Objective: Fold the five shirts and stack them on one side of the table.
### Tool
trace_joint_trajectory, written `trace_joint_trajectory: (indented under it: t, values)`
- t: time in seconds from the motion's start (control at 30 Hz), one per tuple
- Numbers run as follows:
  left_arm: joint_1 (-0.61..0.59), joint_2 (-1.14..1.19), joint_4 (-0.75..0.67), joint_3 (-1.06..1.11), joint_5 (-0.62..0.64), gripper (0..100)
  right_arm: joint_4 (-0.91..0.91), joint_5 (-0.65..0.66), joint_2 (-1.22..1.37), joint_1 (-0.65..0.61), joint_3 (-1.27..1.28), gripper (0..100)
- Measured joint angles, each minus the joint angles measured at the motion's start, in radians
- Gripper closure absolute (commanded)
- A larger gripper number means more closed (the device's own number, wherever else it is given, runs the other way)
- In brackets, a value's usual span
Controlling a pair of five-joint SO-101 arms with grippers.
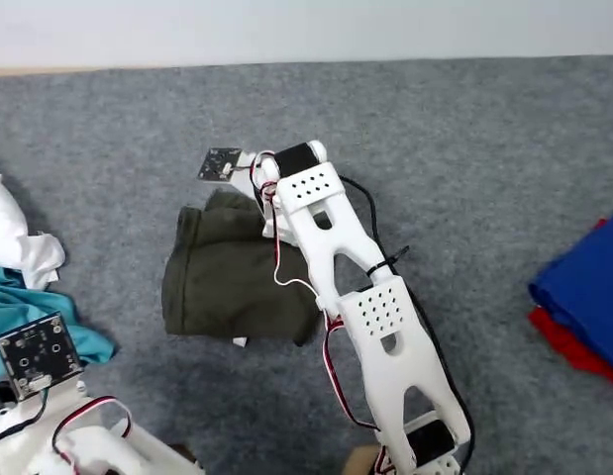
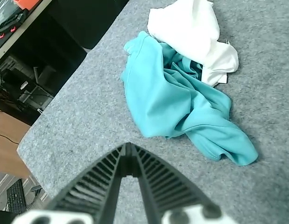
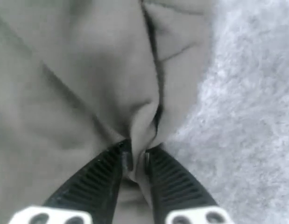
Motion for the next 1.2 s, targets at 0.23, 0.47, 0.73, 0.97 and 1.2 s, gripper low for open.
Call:
trace_joint_trajectory:
  t: [0.23, 0.47, 0.73, 0.97, 1.2]
  values:
    - [0.000, 0.000, 0.000, 0.000, 0.000, 100, 0.075, 0.009, 0.002, 0.026, -0.101, 97.9]
    - [0.000, 0.000, 0.000, 0.000, 0.000, 100, 0.086, 0.008, 0.002, 0.040, -0.109, 82.5]
    - [0.000, 0.000, 0.000, 0.000, 0.000, 100, 0.086, -0.069, 0.002, 0.021, -0.175, 79.3]
    - [0.000, 0.000, 0.000, 0.000, 0.000, 100, 0.086, -0.071, 0.046, -0.021, -0.178, 79.5]
    - [0.000, 0.000, 0.000, 0.000, 0.000, 100, 0.086, -0.071, 0.089, -0.018, -0.178, 96.8]
